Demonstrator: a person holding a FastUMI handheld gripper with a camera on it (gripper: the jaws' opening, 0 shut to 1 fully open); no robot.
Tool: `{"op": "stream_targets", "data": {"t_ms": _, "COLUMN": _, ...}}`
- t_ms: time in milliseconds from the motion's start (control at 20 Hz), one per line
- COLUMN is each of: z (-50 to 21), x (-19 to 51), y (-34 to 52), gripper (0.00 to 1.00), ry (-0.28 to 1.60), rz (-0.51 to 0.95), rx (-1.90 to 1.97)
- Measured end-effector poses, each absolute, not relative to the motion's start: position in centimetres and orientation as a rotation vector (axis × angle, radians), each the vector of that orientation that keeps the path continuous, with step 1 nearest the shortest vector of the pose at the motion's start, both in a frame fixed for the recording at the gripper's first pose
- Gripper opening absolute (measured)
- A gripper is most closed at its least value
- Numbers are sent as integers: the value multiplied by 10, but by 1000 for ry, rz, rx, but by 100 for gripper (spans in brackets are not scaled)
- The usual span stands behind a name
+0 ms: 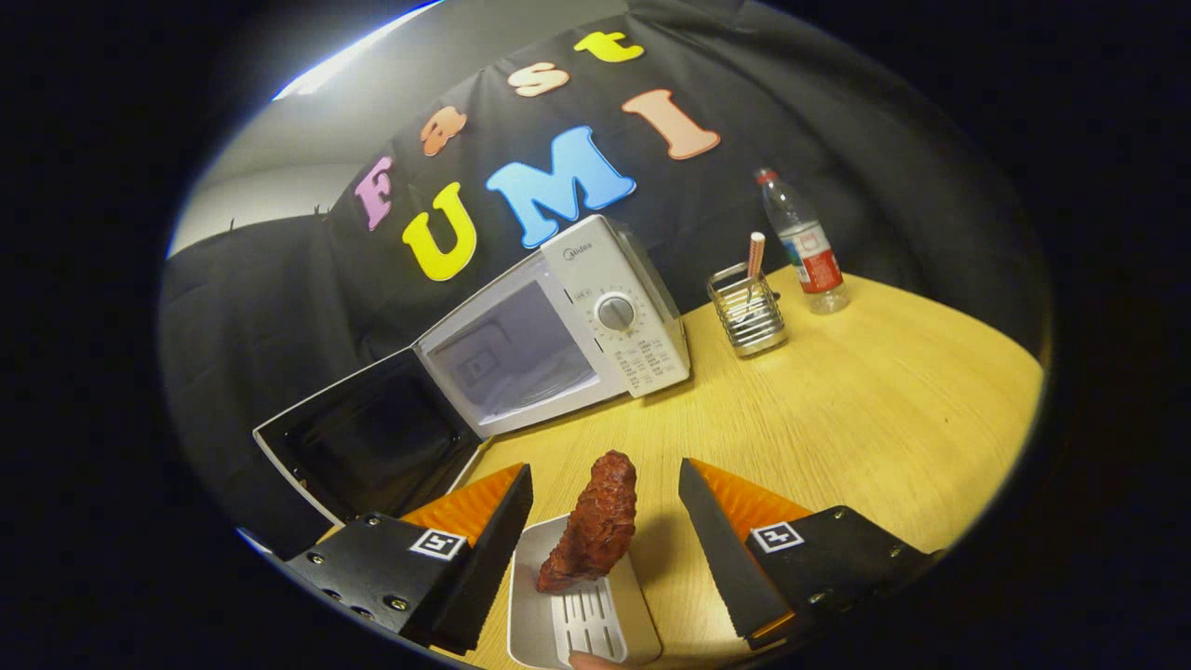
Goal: Open the microwave, put the food inside, and close the microwave door.
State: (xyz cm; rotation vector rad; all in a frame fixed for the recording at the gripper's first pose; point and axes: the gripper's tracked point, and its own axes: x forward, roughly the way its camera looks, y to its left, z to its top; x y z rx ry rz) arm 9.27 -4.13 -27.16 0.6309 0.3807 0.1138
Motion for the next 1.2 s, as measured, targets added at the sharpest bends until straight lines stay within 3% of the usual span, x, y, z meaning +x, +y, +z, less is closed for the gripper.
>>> {"op": "stream_targets", "data": {"t_ms": 100, "z": -281, "x": 96, "y": -32, "gripper": 95, "ry": 415, "rz": 162, "rx": 713}}
{"op": "stream_targets", "data": {"t_ms": 250, "z": -281, "x": 99, "y": -31, "gripper": 85, "ry": 410, "rz": 179, "rx": 803}}
{"op": "stream_targets", "data": {"t_ms": 350, "z": -285, "x": 103, "y": -33, "gripper": 28, "ry": 407, "rz": 161, "rx": 827}}
{"op": "stream_targets", "data": {"t_ms": 400, "z": -288, "x": 118, "y": -30, "gripper": 27, "ry": 407, "rz": 175, "rx": 843}}
{"op": "stream_targets", "data": {"t_ms": 500, "z": -278, "x": 106, "y": -33, "gripper": 14, "ry": 405, "rz": 164, "rx": 867}}
{"op": "stream_targets", "data": {"t_ms": 1200, "z": -206, "x": 120, "y": -15, "gripper": 14, "ry": 330, "rz": 141, "rx": 705}}
